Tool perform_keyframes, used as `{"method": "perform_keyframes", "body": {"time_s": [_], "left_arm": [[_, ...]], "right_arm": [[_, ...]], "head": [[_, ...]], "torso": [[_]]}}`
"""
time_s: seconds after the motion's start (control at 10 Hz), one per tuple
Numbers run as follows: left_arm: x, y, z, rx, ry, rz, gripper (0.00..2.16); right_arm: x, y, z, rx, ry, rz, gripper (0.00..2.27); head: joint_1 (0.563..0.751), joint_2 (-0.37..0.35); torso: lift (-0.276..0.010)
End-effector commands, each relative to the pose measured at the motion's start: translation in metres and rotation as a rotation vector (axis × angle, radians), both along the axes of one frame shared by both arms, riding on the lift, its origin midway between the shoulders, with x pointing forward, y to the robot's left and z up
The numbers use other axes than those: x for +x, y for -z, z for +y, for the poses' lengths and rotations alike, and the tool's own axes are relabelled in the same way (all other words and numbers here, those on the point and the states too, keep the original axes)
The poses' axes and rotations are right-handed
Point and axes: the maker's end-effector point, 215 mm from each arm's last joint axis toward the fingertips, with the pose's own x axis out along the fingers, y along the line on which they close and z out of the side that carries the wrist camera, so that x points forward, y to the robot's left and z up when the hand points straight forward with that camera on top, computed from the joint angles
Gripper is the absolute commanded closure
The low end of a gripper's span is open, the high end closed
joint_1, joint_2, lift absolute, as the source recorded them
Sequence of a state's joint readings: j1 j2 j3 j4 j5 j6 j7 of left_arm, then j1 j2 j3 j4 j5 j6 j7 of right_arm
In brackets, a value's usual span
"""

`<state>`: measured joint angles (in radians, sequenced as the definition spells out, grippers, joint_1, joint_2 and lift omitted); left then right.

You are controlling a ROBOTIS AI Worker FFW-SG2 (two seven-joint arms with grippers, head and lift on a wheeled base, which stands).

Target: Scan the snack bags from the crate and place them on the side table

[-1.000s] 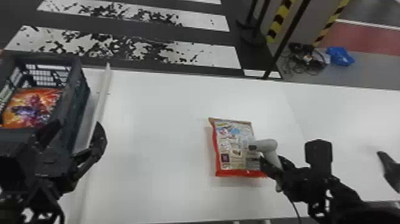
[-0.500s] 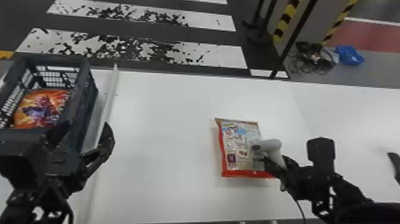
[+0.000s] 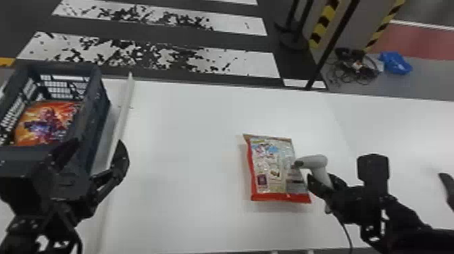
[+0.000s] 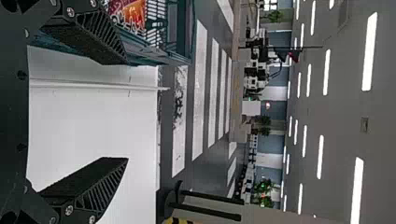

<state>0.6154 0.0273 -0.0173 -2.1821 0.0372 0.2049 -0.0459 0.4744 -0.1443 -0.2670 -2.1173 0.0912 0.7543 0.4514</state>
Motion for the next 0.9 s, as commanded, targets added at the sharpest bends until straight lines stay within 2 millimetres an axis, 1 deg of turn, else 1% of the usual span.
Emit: {"method": "perform_keyframes", "body": {"time_s": [0.0, 0.1, 0.3, 0.6, 0.8], "left_arm": [[0.001, -0.002, -0.003, -0.004, 0.005, -0.004, 0.15], [0.001, -0.002, -0.004, -0.005, 0.008, -0.004, 0.15], [0.000, -0.002, -0.005, -0.006, 0.009, -0.004, 0.15], [-0.002, -0.005, -0.006, -0.008, 0.012, -0.007, 0.15], [-0.003, -0.007, -0.006, -0.007, 0.015, -0.010, 0.15]], "right_arm": [[0.005, -0.003, -0.023, -0.010, 0.038, -0.026, 2.24], [0.009, 0.000, -0.037, -0.014, 0.059, -0.035, 2.24], [0.017, 0.008, -0.057, -0.024, 0.086, -0.054, 2.24], [0.027, 0.018, -0.075, -0.043, 0.100, -0.074, 2.24], [0.031, 0.025, -0.083, -0.050, 0.106, -0.079, 2.24]], "head": [[0.695, -0.181], [0.695, -0.203], [0.695, -0.247], [0.695, -0.276], [0.695, -0.292]], "torso": [[-0.094], [-0.094], [-0.094], [-0.094], [-0.094]]}}
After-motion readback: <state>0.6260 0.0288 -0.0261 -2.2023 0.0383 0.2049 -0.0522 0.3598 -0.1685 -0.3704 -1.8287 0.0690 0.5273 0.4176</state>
